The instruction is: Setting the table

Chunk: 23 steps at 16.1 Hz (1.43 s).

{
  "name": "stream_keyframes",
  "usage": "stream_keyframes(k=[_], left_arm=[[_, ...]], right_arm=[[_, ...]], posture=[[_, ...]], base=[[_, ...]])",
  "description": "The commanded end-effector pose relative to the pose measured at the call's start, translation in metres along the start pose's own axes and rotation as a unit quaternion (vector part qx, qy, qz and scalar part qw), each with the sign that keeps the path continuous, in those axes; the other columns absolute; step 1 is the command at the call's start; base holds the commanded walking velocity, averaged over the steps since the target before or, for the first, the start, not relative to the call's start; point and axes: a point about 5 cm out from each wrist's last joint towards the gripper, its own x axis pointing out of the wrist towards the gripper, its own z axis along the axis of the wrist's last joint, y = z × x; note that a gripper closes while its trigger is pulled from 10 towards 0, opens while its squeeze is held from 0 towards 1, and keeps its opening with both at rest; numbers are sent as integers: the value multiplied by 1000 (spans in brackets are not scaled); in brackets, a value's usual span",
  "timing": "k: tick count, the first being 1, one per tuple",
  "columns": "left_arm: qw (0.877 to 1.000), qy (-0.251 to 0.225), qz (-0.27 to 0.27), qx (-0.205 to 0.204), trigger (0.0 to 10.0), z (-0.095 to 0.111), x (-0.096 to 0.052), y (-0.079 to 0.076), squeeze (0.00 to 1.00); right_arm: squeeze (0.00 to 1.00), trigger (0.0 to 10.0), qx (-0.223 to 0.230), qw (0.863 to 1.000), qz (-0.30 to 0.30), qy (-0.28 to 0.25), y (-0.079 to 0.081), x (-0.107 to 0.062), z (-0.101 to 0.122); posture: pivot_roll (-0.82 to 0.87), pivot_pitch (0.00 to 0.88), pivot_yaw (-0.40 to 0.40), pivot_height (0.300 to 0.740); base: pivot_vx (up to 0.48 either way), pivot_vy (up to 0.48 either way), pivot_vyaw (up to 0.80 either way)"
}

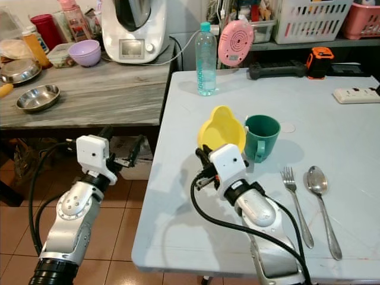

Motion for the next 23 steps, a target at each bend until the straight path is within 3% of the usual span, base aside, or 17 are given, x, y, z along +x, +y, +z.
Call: stream_keyframes(k=[1, 4, 5, 6, 7, 8, 9, 10, 12, 13, 14, 15, 18, 23], left_arm=[[1000, 7, 17, 16, 10000, 1, -2, 6, 0], [998, 23, 32, 46, 10000, -4, -10, 13, 0], [998, 30, 27, 50, 10000, -7, -15, 14, 0], [998, 34, 23, 55, 10000, -9, -18, 14, 0], [998, 37, 20, 57, 10000, -10, -19, 14, 0], [997, 38, 20, 57, 10000, -10, -20, 14, 0], [997, 44, 11, 61, 10000, -12, -21, 14, 0], [997, 44, 11, 64, 10000, -12, -22, 15, 0], [997, 41, -2, 58, 10000, -12, -22, 13, 0], [998, 35, -27, 50, 10000, -10, -23, 9, 0], [998, 33, -32, 51, 10000, -9, -23, 8, 0], [997, 35, -41, 51, 10000, -10, -25, 8, 0], [997, 45, -43, 50, 10000, -15, -26, 10, 0], [996, 55, -52, 39, 10000, -17, -25, 6, 0]], right_arm=[[0, 0, 4, 1000, 5, -13, 2, 0, 8], [0, 196, 57, 996, 56, -25, 14, 1, 18], [0, 2353, 67, 993, 90, -24, 22, 1, 21], [0, 3686, 80, 989, 124, -20, 28, 0, 23], [0, 4510, 91, 985, 148, -9, 33, -3, 22], [0, 4510, 93, 984, 154, -5, 34, -3, 22], [0, 10000, 119, 981, 152, 20, 32, -5, 16], [0, 10000, 112, 982, 149, 32, 29, -7, 13], [0, 10000, 141, 980, 131, 48, 25, -8, 10], [875, 10000, 163, 978, 111, 65, 20, -8, 8], [875, 10000, 167, 978, 108, 70, 19, -9, 7], [1000, 10000, 169, 977, 90, 94, 15, -9, 1], [1000, 10000, 183, 972, 34, 141, 2, -10, -11], [1000, 10000, 160, 977, 11, 142, -10, -4, -4]], posture=[[-104, 0, 83, 740], [-98, 0, 84, 740], [-98, 0, 84, 740], [-98, 0, 85, 740], [-98, 0, 85, 740], [-98, 0, 85, 740], [-95, 0, 83, 740], [-95, 0, 83, 740], [-92, 0, 84, 740], [-91, 0, 83, 740], [-91, 0, 84, 740], [-92, 0, 85, 740], [-93, 0, 86, 740], [-96, 0, 89, 740]], base=[[0, 0, 0], [0, 0, 0], [0, 0, 0], [0, 0, 0], [0, 0, 0], [0, 0, 0], [0, 0, 0], [0, 0, 0], [0, 0, 0], [0, 0, 0], [0, 0, 0], [0, 0, 0], [0, 0, 0], [0, 0, 0]])
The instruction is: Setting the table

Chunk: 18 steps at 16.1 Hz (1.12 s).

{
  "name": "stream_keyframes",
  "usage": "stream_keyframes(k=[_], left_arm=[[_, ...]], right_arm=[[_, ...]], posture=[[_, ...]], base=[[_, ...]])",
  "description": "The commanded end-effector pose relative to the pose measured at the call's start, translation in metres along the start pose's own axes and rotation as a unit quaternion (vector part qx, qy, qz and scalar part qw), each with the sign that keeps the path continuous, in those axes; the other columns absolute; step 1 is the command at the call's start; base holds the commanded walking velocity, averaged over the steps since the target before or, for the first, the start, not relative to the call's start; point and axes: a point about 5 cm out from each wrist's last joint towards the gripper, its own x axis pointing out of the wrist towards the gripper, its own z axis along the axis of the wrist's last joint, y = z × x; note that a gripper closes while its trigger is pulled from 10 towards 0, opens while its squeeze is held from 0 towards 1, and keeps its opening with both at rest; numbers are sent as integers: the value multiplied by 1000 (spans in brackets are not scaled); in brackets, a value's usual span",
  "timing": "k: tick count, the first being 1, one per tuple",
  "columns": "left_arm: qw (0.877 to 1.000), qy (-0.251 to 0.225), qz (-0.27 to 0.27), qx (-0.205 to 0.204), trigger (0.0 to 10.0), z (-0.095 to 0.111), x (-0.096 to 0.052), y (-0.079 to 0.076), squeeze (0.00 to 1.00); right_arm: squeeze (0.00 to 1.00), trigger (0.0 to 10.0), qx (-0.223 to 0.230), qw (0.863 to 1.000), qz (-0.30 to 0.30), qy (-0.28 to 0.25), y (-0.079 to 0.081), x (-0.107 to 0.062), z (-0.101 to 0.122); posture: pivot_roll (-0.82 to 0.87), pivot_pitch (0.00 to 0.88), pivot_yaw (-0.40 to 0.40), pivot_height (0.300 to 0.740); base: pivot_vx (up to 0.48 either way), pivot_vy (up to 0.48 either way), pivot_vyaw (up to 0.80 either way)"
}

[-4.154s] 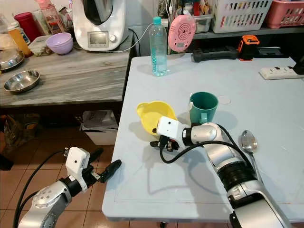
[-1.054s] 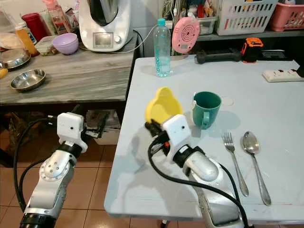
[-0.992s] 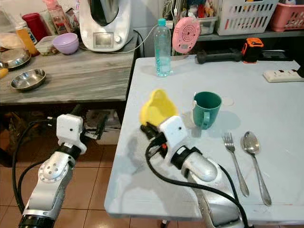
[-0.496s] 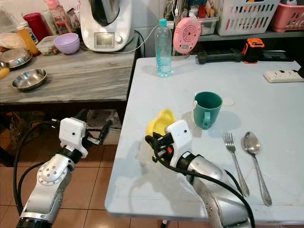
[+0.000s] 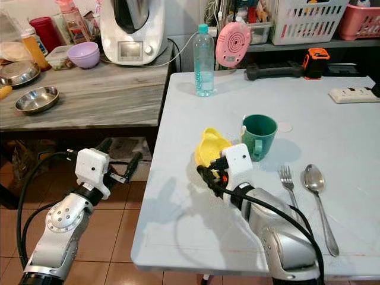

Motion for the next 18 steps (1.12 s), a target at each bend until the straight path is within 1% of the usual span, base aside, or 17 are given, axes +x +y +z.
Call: stream_keyframes(k=[1, 3, 4, 6, 8, 9, 11, 13, 16, 18], left_arm=[[1000, 11, 4, -7, 10000, -3, -2, 2, 0], [1000, 13, 3, -9, 10000, -3, 0, 3, 0], [1000, 14, 3, -8, 10000, -3, 0, 3, 0], [1000, 16, 3, -11, 10000, -3, 1, 3, 0], [1000, 16, 3, -12, 10000, -2, 2, 2, 0], [1000, 17, 4, -14, 10000, -2, 2, 1, 0], [1000, 19, 4, -15, 10000, -2, 2, 1, 0], [1000, 22, 3, -18, 10000, -4, 2, 0, 0], [999, 22, -3, -25, 10000, -2, 5, -5, 0], [999, 23, -7, -28, 10000, -1, 5, -6, 0]], right_arm=[[1000, 10000, 4, 1000, 5, -12, 3, 3, 8], [1000, 10000, -19, 999, 9, -31, 2, 5, 19], [1000, 10000, -23, 999, 11, -37, 2, 6, 23], [1000, 10000, -41, 998, 31, -47, 6, 8, 31], [1000, 10000, -78, 995, 45, -48, 10, 7, 36], [1000, 10000, -118, 992, 31, -37, 7, 5, 38], [1000, 10000, -144, 989, 9, -33, 3, 3, 38], [1000, 10000, -136, 990, -1, -20, -1, 5, 31], [1000, 10000, -157, 987, 24, -4, 6, 15, 24], [1000, 10000, -167, 985, 44, 2, 11, 26, 25]], posture=[[-96, 0, 89, 740], [-101, 0, 93, 740], [-101, 0, 92, 740], [-103, 0, 93, 740], [-102, 0, 92, 740], [-102, 0, 91, 740], [-103, 0, 89, 740], [-110, 0, 90, 740], [-110, 0, 90, 740], [-112, 0, 98, 740]], base=[[0, 0, 0], [0, 0, 0], [0, 0, 0], [0, 0, 0], [0, 0, 0], [0, 0, 0], [0, 0, 0], [0, 0, 0], [0, 0, 0], [0, 0, 0]])
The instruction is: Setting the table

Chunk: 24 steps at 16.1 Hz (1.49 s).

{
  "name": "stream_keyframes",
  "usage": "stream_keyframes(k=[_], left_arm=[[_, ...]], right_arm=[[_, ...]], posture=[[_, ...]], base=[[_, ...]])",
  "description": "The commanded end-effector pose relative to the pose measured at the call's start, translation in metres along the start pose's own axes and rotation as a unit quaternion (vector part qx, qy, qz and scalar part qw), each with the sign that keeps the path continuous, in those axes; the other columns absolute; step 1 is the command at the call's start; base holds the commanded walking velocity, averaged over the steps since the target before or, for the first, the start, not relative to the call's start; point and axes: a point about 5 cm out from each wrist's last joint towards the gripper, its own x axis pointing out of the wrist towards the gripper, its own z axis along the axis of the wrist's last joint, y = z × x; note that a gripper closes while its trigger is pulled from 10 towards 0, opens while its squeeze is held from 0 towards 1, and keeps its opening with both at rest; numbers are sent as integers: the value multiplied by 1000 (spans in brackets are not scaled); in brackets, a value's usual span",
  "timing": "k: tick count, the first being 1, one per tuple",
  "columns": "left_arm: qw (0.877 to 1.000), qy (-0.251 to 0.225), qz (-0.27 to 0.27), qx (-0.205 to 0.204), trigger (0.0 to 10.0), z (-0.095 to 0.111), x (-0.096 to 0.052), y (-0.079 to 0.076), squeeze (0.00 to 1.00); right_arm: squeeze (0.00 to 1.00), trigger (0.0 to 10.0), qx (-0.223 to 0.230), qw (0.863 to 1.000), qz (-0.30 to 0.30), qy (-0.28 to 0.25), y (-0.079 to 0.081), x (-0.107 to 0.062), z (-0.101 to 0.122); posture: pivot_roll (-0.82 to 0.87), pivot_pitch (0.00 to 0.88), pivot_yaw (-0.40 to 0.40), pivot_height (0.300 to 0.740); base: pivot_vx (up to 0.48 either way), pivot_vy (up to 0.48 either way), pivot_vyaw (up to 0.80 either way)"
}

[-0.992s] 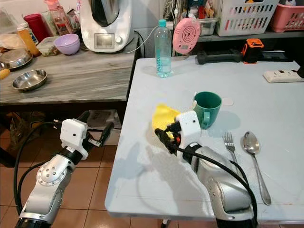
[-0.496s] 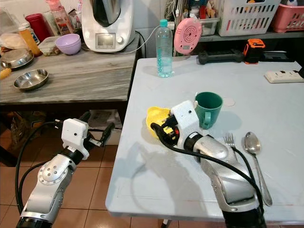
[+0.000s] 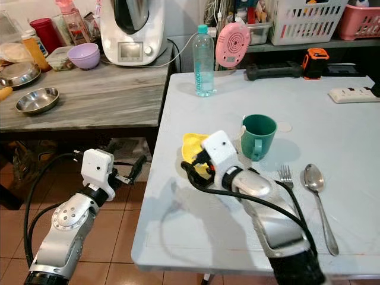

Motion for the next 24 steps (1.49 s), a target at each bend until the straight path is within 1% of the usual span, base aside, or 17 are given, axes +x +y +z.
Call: stream_keyframes(k=[1, 2, 3, 4, 5, 6, 7, 8, 9, 10, 13, 14, 15, 17, 18, 20, 24], left_arm=[[1000, -3, -1, 0, 10000, 4, 0, 1, 0], [1000, -2, -2, -3, 10000, 5, 0, 0, 0], [1000, 0, -2, -4, 10000, 5, -1, 0, 0], [1000, 4, 1, -9, 10000, 4, -3, 0, 0], [1000, 5, 2, -11, 10000, 3, -4, 0, 0], [1000, 6, 2, -11, 10000, 3, -5, -1, 0], [1000, 7, 2, -12, 10000, 3, -6, -1, 0], [1000, 9, 2, -13, 10000, 3, -6, -1, 0], [1000, 10, 2, -13, 10000, 4, -7, -1, 0], [1000, 11, 4, -14, 10000, 4, -7, -1, 0], [1000, 9, -4, -22, 10000, 5, -7, -2, 0], [999, -7, -31, -38, 10000, 10, -8, -7, 0], [997, -13, -58, -44, 10000, 12, -9, -12, 0], [994, -11, -93, -51, 10000, 11, -14, -16, 0], [992, -1, -116, -57, 10000, 7, -17, -18, 0], [988, 9, -148, -49, 10000, 3, -23, -21, 0], [986, 12, -156, -49, 10000, 2, -23, -19, 0]], right_arm=[[1000, 10000, -15, 1000, 11, 4, 3, 14, 3], [988, 10000, -22, 999, 12, 21, 4, 21, -1], [953, 10000, -27, 999, 15, 32, 4, 24, -4], [725, 10000, -24, 998, 32, 43, 8, 27, -8], [537, 10000, -31, 998, 38, 50, 9, 29, -10], [39, 10000, -37, 997, 45, 53, 11, 30, -11], [0, 10000, -34, 996, 51, 59, 12, 32, -14], [0, 10000, -33, 996, 59, 65, 13, 36, -16], [0, 7961, -31, 995, 64, 66, 14, 37, -18], [0, 0, -26, 995, 71, 65, 15, 37, -19], [0, 0, -22, 994, 80, 66, 17, 34, -21], [0, 0, -21, 994, 82, 69, 17, 33, -24], [0, 0, -18, 994, 85, 72, 17, 31, -26], [0, 0, -13, 993, 86, 78, 16, 27, -32], [0, 0, -12, 993, 84, 82, 15, 26, -35], [0, 0, -11, 993, 82, 83, 13, 24, -35], [0, 0, -14, 993, 80, 82, 12, 21, -35]], posture=[[-103, 3, 94, 740], [-98, 6, 92, 740], [-93, 10, 88, 740], [-88, 15, 86, 740], [-84, 16, 84, 740], [-82, 17, 83, 740], [-82, 17, 83, 740], [-78, 18, 81, 740], [-74, 18, 80, 740], [-73, 18, 80, 740], [-74, 17, 82, 740], [-75, 15, 82, 740], [-73, 13, 81, 740], [-76, 10, 84, 740], [-77, 9, 84, 740], [-81, 7, 86, 740], [-91, 5, 91, 740]], base=[[0, 0, 0], [0, 0, 0], [0, 0, 0], [0, 0, 0], [0, 0, 0], [0, 0, 0], [0, 0, 0], [0, 0, 0], [0, 0, 0], [0, 0, 0], [0, 0, 0], [0, 0, 0], [0, 0, 0], [0, 0, 0], [0, 0, 0], [0, 0, 0], [0, 0, 0]])
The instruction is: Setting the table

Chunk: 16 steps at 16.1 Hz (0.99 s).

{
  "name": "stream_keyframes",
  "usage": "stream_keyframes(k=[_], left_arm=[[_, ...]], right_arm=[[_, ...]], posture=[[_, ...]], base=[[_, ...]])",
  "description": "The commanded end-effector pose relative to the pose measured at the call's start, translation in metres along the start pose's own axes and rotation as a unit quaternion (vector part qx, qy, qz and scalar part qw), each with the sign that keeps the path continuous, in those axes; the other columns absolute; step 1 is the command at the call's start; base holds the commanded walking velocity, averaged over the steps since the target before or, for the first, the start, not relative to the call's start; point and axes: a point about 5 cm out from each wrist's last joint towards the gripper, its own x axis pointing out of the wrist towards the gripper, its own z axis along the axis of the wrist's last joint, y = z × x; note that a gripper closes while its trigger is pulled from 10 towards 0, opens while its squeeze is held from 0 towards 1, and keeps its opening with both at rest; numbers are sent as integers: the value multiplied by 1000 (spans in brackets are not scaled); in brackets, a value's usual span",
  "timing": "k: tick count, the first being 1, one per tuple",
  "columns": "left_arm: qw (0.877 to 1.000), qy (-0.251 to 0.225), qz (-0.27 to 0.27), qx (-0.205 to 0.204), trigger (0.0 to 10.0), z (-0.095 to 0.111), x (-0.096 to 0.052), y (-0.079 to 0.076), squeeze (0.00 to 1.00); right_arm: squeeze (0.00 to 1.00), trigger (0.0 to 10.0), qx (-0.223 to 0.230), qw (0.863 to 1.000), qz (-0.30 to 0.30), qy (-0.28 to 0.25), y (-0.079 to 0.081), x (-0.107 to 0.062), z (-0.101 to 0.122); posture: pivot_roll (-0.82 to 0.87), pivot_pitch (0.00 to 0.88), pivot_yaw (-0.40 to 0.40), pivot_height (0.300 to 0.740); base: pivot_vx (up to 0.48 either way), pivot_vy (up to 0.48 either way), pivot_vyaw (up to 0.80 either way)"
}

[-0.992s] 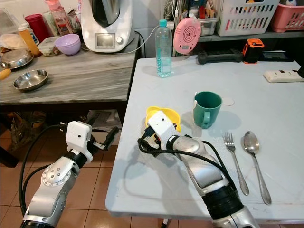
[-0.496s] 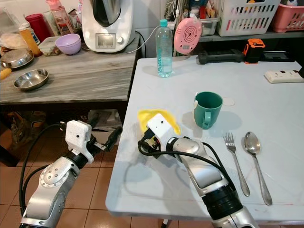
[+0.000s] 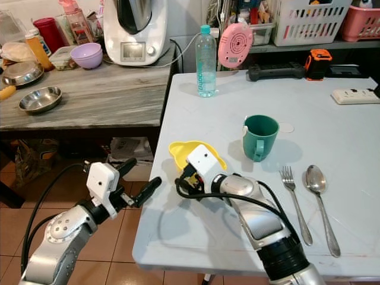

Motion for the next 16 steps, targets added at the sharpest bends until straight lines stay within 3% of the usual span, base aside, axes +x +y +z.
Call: stream_keyframes(k=[1, 8, 9, 10, 14, 16], left_arm=[[1000, 0, -3, 7, 10000, 3, -1, 2, 0], [999, 16, -45, 4, 10000, -2, -7, -1, 0], [999, 14, -43, 4, 10000, -1, -6, -1, 0], [999, 13, -43, 3, 10000, 0, -5, -2, 0], [999, 13, -45, 0, 10000, -1, -5, -5, 0], [999, 14, -45, 1, 10000, 0, -5, -4, 0]], right_arm=[[0, 0, 6, 1000, 2, 6, 1, -1, -4], [0, 0, -9, 1000, 7, 26, -5, -16, -12], [137, 10000, -21, 999, -7, 29, -8, -19, -13], [1000, 10000, -23, 999, -21, 33, -11, -23, -15], [1000, 10000, -48, 997, -44, 40, -14, -31, -15], [1000, 10000, -66, 995, -71, 2, -20, -34, -1]], posture=[[-91, 5, 91, 740], [-91, 0, 89, 740], [-92, 0, 87, 740], [-92, 0, 87, 740], [-93, 0, 91, 740], [-93, 0, 94, 740]], base=[[0, 0, 0], [0, 0, 0], [0, 0, 0], [0, 0, 0], [0, 0, 0], [0, 0, 0]])
